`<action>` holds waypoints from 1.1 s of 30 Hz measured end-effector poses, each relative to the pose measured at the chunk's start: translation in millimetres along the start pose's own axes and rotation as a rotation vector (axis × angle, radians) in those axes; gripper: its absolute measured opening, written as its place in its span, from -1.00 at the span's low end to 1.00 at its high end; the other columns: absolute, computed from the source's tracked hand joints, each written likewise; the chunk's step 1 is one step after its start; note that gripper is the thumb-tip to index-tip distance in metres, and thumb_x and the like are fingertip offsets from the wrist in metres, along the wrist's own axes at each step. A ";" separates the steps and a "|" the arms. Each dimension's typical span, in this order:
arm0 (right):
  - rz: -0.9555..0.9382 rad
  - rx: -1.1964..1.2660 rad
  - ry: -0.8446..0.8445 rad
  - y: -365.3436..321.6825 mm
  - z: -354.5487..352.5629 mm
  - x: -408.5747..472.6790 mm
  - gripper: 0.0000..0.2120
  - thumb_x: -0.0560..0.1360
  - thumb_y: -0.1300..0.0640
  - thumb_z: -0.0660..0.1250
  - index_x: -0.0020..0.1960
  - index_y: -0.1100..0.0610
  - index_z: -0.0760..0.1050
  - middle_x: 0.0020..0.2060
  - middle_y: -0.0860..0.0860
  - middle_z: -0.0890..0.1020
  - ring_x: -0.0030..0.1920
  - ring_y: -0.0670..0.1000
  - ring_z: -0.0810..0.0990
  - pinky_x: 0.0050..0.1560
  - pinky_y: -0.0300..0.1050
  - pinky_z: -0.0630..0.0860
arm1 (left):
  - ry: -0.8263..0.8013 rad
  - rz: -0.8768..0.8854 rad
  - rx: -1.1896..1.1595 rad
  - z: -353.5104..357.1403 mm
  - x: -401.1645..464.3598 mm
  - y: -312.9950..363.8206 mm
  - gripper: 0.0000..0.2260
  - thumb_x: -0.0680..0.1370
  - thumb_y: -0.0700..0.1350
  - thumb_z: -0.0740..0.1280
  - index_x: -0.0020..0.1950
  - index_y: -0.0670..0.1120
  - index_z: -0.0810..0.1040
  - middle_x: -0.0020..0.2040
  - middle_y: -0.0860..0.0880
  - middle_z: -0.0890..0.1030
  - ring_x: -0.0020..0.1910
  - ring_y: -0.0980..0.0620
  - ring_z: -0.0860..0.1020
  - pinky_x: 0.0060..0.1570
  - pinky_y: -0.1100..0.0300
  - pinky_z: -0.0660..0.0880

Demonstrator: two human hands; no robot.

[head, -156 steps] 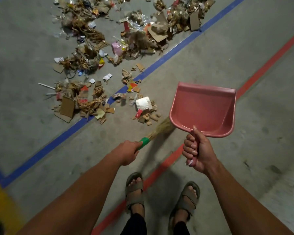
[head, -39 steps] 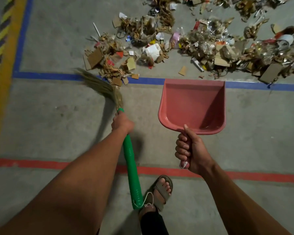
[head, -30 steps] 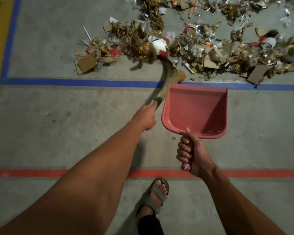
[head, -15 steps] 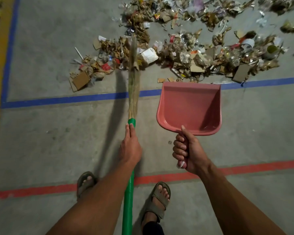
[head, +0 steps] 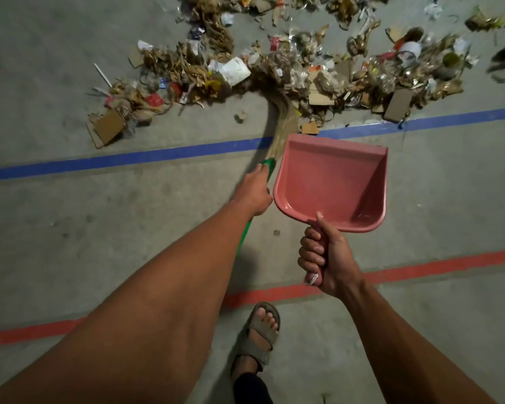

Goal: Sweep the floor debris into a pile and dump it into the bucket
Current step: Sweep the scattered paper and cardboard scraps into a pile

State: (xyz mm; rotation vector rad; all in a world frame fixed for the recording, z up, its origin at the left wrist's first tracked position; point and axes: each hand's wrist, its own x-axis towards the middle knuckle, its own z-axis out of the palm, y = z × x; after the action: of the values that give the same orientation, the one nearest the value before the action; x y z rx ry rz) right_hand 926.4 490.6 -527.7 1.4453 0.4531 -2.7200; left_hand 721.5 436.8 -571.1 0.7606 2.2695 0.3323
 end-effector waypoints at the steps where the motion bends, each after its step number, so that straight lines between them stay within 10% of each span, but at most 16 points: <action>1: -0.004 0.007 -0.007 -4.7 4.2 -0.4 -0.54 0.63 -0.21 0.29 -0.28 0.01 0.22 -0.49 -0.07 0.11 -0.56 -0.10 0.01 -0.52 -0.19 -0.05 | 0.037 0.023 -0.002 -5.7 -3.7 0.4 -0.35 0.62 -0.27 0.27 0.68 -0.01 0.14 0.67 -0.04 0.19 0.52 -0.17 0.39 0.44 -0.03 0.39; 21: 0.037 -0.117 -0.099 -16.3 101.0 0.9 -0.55 0.60 -0.21 0.31 -0.30 0.02 0.25 -0.49 -0.07 0.14 -0.58 -0.10 0.05 -0.57 -0.23 0.00 | 0.275 -0.328 -0.178 -62.7 -70.3 -98.5 -0.49 0.73 0.10 0.11 0.67 0.02 0.15 0.37 -0.20 0.54 0.28 -0.22 0.55 0.22 -0.12 0.51; 29: 0.093 -0.254 -0.110 30.1 166.5 38.0 -0.54 0.60 -0.23 0.31 -0.30 0.01 0.25 -0.40 -0.04 0.04 -0.51 -0.06 -0.02 -0.51 -0.19 -0.03 | 0.354 -0.522 -0.419 -97.1 -76.9 -222.3 -0.30 0.41 0.20 0.43 0.51 0.32 0.26 0.26 -0.13 0.56 0.11 -0.21 0.62 0.14 -0.17 0.60; 33: 0.128 -0.275 -0.117 64.1 202.8 61.1 -0.54 0.60 -0.23 0.31 -0.30 0.01 0.24 -0.42 -0.05 0.05 -0.50 -0.07 -0.03 -0.50 -0.19 -0.04 | 0.389 -0.602 -0.435 -126.3 -80.4 -272.9 -0.41 0.58 -0.02 0.40 0.59 0.04 0.31 0.33 -0.20 0.44 0.30 -0.22 0.50 0.31 -0.06 0.44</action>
State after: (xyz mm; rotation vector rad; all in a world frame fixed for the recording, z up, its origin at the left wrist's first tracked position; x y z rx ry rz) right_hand 738.2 381.8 -486.2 1.1967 0.6718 -2.5066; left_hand 563.4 169.1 -555.2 -0.2363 2.5165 0.6902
